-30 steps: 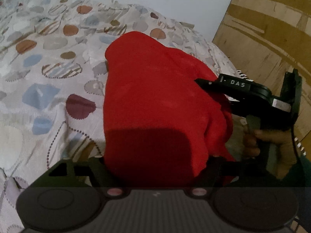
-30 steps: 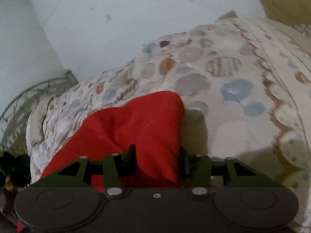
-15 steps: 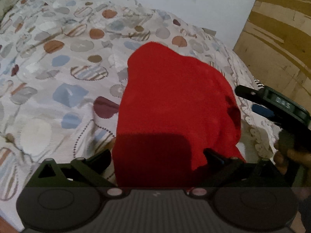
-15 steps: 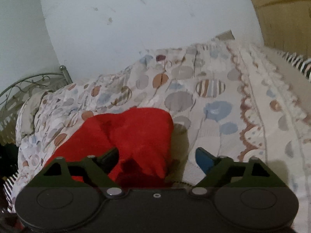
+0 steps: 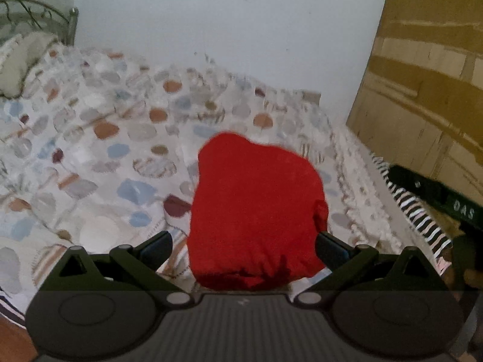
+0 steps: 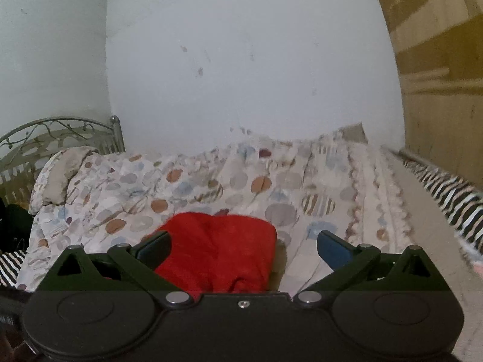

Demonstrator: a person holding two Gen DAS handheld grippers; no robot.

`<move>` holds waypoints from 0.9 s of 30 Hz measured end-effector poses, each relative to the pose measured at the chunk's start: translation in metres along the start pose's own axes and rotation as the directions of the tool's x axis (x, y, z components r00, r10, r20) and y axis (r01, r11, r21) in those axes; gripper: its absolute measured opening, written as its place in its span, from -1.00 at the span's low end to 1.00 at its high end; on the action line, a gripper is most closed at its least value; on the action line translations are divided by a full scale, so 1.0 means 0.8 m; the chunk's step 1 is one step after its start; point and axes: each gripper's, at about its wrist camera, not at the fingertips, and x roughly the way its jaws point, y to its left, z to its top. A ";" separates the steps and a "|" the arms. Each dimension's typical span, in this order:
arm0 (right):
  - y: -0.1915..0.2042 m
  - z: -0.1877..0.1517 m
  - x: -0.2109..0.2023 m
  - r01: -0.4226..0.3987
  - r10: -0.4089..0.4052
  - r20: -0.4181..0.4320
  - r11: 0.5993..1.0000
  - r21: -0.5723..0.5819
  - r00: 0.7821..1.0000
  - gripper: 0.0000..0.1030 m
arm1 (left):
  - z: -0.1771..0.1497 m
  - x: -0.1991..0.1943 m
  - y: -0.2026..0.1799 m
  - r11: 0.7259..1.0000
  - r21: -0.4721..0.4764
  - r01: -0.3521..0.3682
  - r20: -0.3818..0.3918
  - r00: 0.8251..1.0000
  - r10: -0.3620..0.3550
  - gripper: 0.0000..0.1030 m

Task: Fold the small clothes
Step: 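Open both grippers and lift them away from the folded sweater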

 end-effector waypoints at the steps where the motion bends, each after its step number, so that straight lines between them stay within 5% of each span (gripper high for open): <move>1: 0.005 0.001 -0.014 0.002 -0.002 0.016 1.000 -0.007 1.000 0.99 | 0.001 -0.009 0.001 1.000 0.004 -0.001 0.018 1.000 0.001 0.99; 10: 0.038 -0.001 -0.110 0.019 -0.016 0.085 0.999 -0.036 0.996 0.99 | -0.009 -0.100 -0.003 0.999 0.049 -0.024 0.152 0.988 0.016 0.99; 27: 0.072 -0.057 -0.237 0.067 -0.057 0.140 0.996 -0.065 0.988 0.99 | -0.075 -0.177 -0.007 0.991 0.117 -0.057 0.203 0.979 0.033 0.99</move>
